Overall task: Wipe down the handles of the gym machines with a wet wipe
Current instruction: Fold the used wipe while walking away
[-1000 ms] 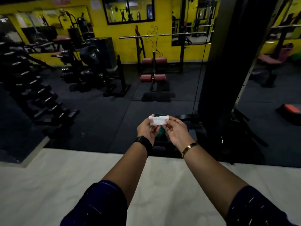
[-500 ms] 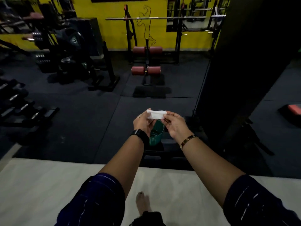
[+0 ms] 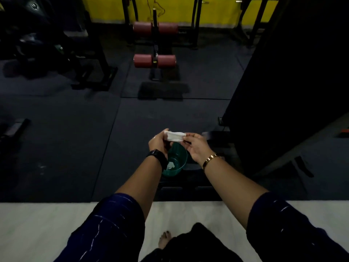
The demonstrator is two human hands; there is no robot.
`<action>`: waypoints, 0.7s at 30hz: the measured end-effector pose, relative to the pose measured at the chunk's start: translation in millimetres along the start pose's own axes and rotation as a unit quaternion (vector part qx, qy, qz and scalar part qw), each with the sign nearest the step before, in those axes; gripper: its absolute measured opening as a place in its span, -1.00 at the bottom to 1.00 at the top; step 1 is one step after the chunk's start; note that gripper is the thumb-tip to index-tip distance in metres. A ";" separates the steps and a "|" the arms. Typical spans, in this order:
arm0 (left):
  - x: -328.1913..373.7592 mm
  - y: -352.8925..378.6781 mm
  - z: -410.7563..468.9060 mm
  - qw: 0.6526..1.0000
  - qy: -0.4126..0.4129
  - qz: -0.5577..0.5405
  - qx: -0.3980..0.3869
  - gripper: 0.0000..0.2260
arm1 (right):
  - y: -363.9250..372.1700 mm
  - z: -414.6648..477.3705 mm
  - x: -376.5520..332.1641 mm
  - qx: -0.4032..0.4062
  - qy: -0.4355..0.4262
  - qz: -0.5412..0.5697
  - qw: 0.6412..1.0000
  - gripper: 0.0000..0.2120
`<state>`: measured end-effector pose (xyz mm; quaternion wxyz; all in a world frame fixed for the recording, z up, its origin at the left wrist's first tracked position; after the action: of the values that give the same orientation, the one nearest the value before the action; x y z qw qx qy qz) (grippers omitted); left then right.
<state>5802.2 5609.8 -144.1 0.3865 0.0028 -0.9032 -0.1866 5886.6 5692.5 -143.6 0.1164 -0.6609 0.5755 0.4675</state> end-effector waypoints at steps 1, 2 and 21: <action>0.7 2.2 8.9 1.000 -0.007 0.007 0.005 -0.84 | 1.3 11.0 1.3 0.004 0.005 -0.004 1.000 -0.78; 1.5 5.2 24.5 1.000 -0.017 0.013 0.011 -0.85 | 4.8 27.5 2.7 0.006 0.014 -0.011 1.000 -0.78; -23.9 44.9 211.4 0.978 -0.152 0.123 0.078 -0.76 | -0.9 229.1 32.1 0.056 0.134 -0.161 0.976 -0.78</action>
<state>5677.4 5725.9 -279.0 0.2628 -0.1065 -0.9568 -0.0646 5773.3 5830.4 -290.9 0.1489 -0.7942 0.4970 0.3163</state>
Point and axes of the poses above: each hand's wrist, its own z-axis towards the middle knuckle, its own y-axis out of the palm, x = y × z, the point moved 1 cm from there along z, towards the middle knuckle, and after that the axes turned 3 degrees about x, right-handed, at the moved point
